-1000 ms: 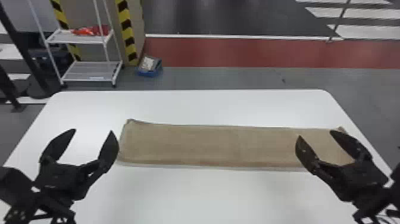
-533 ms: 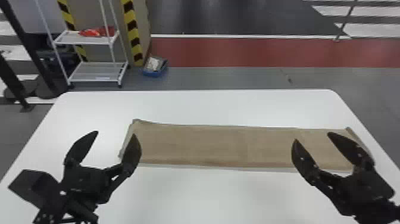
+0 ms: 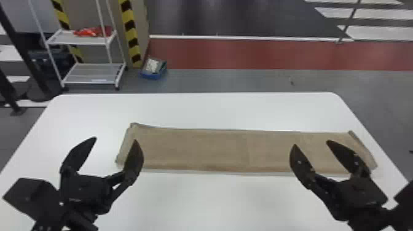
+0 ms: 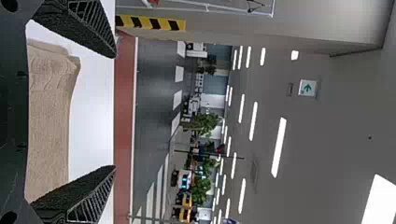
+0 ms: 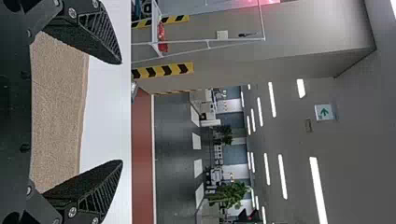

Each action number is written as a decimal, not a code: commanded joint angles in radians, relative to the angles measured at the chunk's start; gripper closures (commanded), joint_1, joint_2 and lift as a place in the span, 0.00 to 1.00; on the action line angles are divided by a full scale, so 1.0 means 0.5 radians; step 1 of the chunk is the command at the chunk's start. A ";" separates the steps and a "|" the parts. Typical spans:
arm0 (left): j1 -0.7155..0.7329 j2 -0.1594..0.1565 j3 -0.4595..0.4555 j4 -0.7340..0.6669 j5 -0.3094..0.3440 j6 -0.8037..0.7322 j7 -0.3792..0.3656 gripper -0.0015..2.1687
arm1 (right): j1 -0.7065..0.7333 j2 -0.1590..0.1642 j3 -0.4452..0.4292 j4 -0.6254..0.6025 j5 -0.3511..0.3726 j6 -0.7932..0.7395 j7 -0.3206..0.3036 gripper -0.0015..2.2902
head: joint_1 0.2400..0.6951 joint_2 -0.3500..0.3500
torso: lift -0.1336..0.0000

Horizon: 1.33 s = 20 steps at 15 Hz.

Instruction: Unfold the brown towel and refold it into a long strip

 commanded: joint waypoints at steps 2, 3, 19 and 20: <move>0.006 -0.008 -0.002 -0.031 -0.056 0.048 0.138 0.01 | 0.005 0.002 0.048 -0.011 -0.011 0.037 -0.034 0.06 | 1.00 0.47 | 0.08; 0.003 -0.008 0.001 -0.028 -0.062 0.048 0.162 0.01 | 0.005 0.002 0.064 -0.011 -0.005 0.037 -0.053 0.06 | 1.00 0.48 | 0.08; 0.003 -0.011 -0.005 -0.003 -0.059 0.042 0.165 0.01 | -0.013 0.002 0.088 0.014 -0.008 0.043 -0.077 0.06 | 1.00 0.52 | 0.08; 0.000 -0.011 -0.002 0.000 -0.059 0.042 0.169 0.01 | -0.013 0.002 0.088 0.014 -0.011 0.043 -0.077 0.06 | 1.00 0.52 | 0.08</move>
